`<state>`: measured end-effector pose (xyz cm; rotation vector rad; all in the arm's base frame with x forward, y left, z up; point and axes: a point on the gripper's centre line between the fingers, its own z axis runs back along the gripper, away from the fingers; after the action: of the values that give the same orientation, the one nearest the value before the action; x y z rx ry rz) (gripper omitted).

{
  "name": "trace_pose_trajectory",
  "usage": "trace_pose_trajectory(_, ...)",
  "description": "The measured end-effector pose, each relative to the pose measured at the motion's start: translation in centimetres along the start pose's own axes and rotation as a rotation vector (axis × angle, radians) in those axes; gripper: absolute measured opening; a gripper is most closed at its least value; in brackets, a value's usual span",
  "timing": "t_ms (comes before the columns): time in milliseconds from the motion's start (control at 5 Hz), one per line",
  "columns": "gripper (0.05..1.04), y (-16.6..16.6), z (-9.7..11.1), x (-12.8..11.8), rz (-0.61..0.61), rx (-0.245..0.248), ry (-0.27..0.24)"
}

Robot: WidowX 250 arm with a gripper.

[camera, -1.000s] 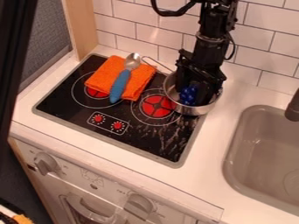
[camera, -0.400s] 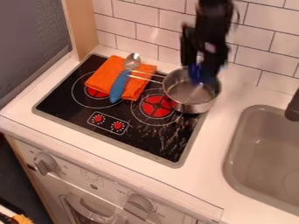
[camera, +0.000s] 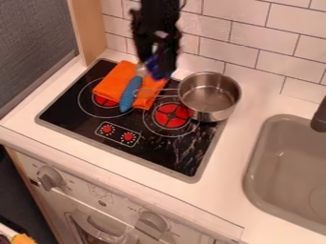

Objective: Put the grape to the left side of the burner

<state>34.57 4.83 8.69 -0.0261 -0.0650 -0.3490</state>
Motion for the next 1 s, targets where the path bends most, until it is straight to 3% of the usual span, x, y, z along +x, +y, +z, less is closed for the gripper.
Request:
trace_pose_trajectory(200,0.777,3.5,-1.5,-4.5,0.096,-0.015,0.059)
trace_pose_trajectory(600,0.777,8.7,-2.1,-9.8,0.234,0.010,0.082)
trace_pose_trajectory(1000,0.777,10.1,-3.6,-11.1,0.270,-0.004,0.131)
